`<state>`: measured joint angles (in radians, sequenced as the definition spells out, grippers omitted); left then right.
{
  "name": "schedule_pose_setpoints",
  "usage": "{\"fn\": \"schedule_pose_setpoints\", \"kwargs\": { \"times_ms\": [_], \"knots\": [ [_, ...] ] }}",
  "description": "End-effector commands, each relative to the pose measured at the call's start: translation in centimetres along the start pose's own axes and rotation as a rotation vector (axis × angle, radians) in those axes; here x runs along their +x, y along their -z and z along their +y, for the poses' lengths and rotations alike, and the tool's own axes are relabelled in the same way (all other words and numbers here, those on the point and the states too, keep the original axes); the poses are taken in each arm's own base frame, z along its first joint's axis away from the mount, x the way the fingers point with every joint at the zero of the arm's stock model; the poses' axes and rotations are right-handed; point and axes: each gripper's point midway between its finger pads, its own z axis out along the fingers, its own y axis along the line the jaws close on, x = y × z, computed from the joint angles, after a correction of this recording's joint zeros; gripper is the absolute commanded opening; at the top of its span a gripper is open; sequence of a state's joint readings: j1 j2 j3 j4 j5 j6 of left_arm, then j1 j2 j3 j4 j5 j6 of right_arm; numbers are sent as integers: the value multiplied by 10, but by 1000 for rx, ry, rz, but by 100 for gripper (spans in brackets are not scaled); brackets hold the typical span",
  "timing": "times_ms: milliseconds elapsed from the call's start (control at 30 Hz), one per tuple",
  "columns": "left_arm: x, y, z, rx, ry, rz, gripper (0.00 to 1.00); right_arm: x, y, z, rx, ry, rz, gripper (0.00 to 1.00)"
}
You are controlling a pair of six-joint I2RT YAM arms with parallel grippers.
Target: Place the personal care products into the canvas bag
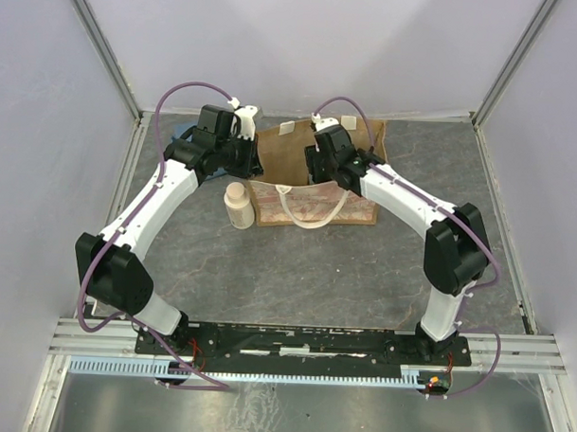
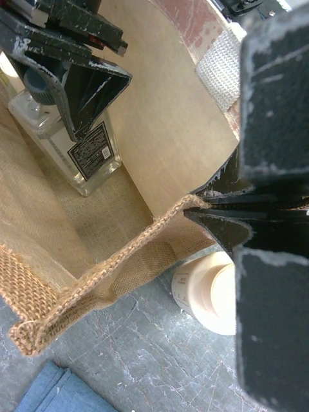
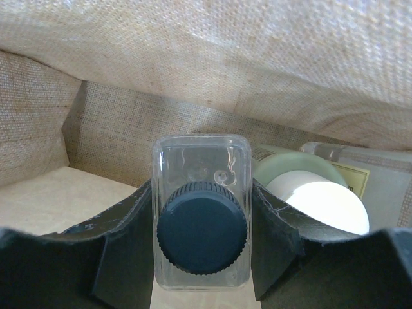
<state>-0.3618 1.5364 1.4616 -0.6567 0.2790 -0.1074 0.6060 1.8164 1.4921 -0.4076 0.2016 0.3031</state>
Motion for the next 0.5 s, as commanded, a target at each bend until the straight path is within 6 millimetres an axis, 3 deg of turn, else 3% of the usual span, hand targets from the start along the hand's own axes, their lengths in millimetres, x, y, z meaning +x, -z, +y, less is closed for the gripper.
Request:
{"fn": "schedule_pose_setpoints", "kwargs": {
  "times_ms": [0, 100, 367, 467],
  "knots": [
    [-15, 10, -3, 2, 5, -40, 3, -39, 5, -6, 8, -27, -56, 42],
    [-14, 10, -4, 5, 4, -39, 3, -32, 1, -6, 7, -28, -31, 45],
    [-12, 8, -3, 3, 5, -33, 3, -31, 5, -7, 8, -31, -11, 71],
    [-13, 8, -3, 3, 5, -34, 3, -33, 9, -7, 7, -32, -18, 76]
  ]
}}
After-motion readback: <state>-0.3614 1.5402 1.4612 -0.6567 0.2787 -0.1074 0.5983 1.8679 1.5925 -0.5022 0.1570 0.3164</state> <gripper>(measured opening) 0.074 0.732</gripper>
